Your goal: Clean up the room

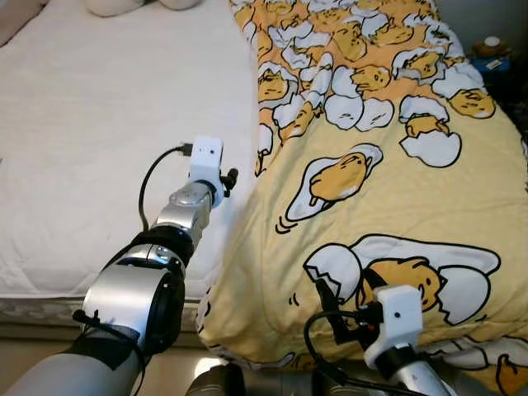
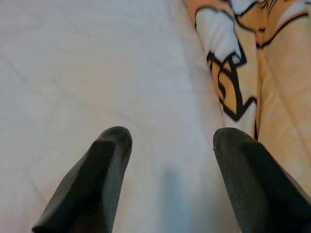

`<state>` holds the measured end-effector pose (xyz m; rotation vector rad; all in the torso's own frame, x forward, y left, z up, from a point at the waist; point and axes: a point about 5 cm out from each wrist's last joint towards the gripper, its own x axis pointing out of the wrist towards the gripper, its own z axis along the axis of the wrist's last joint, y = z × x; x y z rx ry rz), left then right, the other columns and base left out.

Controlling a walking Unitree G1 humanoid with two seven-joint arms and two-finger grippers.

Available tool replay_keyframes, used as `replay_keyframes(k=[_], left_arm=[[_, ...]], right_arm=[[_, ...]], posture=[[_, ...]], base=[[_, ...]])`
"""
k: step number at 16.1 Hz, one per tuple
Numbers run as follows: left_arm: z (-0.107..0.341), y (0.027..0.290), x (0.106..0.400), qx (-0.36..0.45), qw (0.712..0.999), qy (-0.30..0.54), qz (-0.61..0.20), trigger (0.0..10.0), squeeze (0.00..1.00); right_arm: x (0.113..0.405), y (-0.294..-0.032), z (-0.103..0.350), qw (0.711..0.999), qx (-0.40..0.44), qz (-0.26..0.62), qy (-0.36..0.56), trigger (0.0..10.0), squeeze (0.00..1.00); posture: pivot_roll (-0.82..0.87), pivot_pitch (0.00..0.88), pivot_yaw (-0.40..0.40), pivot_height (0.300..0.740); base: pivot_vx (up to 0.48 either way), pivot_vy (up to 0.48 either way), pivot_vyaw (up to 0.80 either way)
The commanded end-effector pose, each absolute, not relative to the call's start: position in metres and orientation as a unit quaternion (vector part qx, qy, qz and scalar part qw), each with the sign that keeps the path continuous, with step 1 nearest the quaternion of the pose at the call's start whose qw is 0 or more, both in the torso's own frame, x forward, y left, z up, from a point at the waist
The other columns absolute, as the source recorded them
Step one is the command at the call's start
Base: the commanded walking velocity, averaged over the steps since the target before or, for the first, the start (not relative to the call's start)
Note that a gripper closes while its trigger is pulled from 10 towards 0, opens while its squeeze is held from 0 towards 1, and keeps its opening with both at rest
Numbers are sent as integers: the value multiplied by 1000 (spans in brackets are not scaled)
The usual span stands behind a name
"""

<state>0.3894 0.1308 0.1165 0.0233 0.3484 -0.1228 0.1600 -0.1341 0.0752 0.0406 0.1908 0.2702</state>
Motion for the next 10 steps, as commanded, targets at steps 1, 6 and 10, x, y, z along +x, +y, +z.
replay_keyframes(k=[1,6,10], left_arm=[[111,130,387,-13,981,185,-61,10000,0],[103,112,382,-49,972,203,-111,10000,0],[100,98,378,-84,962,210,-150,10000,0]], right_arm=[[156,-132,78,986,24,136,97,10000,0],[148,-128,79,985,32,129,108,10000,0],[144,-124,78,984,38,128,115,10000,0]], posture=[[-242,195,96,740],[-256,215,119,740],[-256,225,126,740]], base=[[0,0,0],[0,0,0],[0,0,0]])
